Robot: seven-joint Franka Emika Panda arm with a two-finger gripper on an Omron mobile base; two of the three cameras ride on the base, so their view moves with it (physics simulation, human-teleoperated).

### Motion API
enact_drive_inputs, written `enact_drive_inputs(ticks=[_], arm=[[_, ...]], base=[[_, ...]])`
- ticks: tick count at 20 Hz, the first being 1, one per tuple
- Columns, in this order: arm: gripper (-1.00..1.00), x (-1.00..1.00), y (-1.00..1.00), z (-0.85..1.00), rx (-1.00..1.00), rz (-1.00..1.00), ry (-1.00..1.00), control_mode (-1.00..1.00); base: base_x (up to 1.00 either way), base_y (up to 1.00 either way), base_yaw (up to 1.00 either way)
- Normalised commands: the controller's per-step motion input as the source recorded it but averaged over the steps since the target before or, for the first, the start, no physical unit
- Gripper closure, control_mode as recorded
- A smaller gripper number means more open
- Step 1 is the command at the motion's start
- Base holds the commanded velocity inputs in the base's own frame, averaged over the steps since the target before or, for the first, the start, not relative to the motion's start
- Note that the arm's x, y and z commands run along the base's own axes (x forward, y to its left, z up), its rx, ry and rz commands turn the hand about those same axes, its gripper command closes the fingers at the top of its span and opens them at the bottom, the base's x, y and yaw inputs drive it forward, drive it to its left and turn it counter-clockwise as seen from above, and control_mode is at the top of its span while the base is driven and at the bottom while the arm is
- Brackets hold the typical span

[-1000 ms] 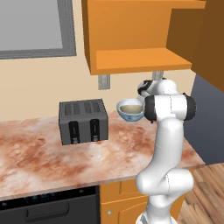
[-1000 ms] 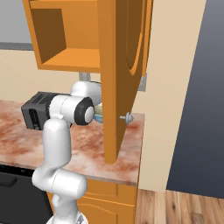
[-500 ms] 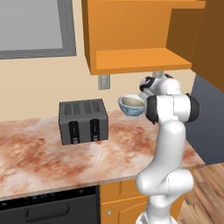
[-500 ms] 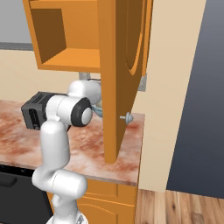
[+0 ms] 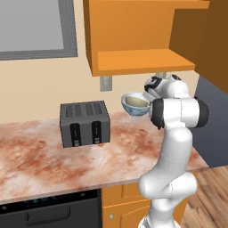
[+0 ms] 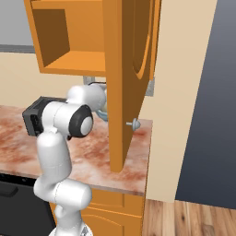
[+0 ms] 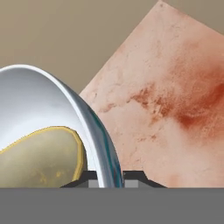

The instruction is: Pick up the bowls on the counter and stack them on top of one another in the open cabinet. Place the smaller bowl on top of the larger bowl.

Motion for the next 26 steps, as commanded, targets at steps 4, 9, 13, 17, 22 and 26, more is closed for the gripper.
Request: enact_drive_inputs(ticks=[4,9,13,17,22,26], arm=[[1.0,-0.37,0.07,0.08,0.0,0.02,-0.07,-1.0],[1.0,-0.36,0.13,0.14,0.0,0.04,-0.05,-1.0],[1.0,-0.39,0.13,0.23,-0.01,0.04,-0.05,-1.0],[1.0,-0.39,0.1,0.26,-0.02,0.05,-0.03,-1.0],[1.0,-0.38,0.08,0.27,-0.04,0.07,-0.02,-1.0],[1.0,-0.41,0.07,0.3,-0.04,0.06,0.0,-1.0]], base=[[0.0,0.0,0.0],[0.0,0.0,0.0],[0.0,0.0,0.0],[0.0,0.0,0.0],[0.0,0.0,0.0],[0.0,0.0,0.0]])
